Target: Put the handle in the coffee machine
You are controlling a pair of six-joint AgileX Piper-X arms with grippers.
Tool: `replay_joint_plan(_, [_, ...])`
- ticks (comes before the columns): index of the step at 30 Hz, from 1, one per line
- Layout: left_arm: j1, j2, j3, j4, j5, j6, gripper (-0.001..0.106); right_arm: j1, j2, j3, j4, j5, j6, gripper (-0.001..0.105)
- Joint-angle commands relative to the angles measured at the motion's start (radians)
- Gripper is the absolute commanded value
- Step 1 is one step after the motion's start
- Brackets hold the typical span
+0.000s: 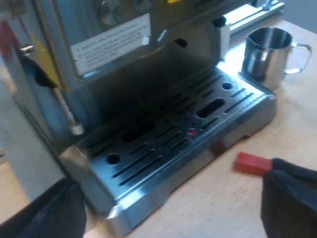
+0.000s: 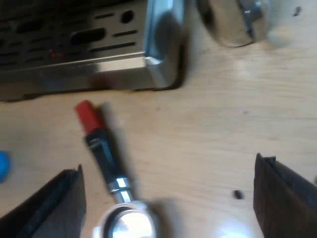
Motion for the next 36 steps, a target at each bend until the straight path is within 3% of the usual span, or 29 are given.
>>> replay_joint_plan(1, [-0.004,0.040,-0.013,-0.004,0.095,0.021,0.076,0.009,0.021,-0.020,0.008,-0.097,0.038,0.072])
replay_joint_plan(4, [-0.004,0.074,-0.013,-0.004,0.154,0.024,0.080,0.051,0.037,-0.020,0.008,-0.143,0.065,0.075])
replay_joint_plan(7, [-0.004,0.117,-0.013,-0.004,0.180,0.042,0.080,0.113,0.052,-0.022,0.033,-0.160,0.070,0.082])
replay_joint_plan(11, [-0.012,0.151,-0.013,-0.004,0.196,0.080,0.080,0.196,0.079,-0.024,0.053,-0.157,0.103,0.083])
replay_joint_plan(17, [-0.126,0.165,-0.013,-0.004,0.159,0.100,0.080,0.340,0.111,-0.026,0.053,-0.071,0.254,0.083])
replay_joint_plan(21, [-0.247,0.165,-0.013,-0.018,0.094,0.100,0.080,0.434,0.117,-0.026,0.053,0.011,0.364,0.083])
replay_joint_plan(22, [-0.296,0.165,-0.013,-0.031,0.053,0.100,0.080,0.477,0.122,-0.026,0.049,0.046,0.432,0.083])
replay_joint_plan(28, [-0.459,0.184,-0.013,-0.069,-0.081,0.100,0.080,0.641,0.171,-0.026,0.017,0.163,0.648,0.082])
replay_joint_plan(35, [-0.507,0.254,-0.013,-0.074,-0.089,0.100,0.080,0.845,0.270,-0.026,-0.060,0.280,0.888,0.082])
replay_joint_plan(36, [-0.507,0.277,-0.013,-0.074,-0.089,0.100,0.080,0.903,0.304,-0.026,-0.089,0.314,1.009,0.082])
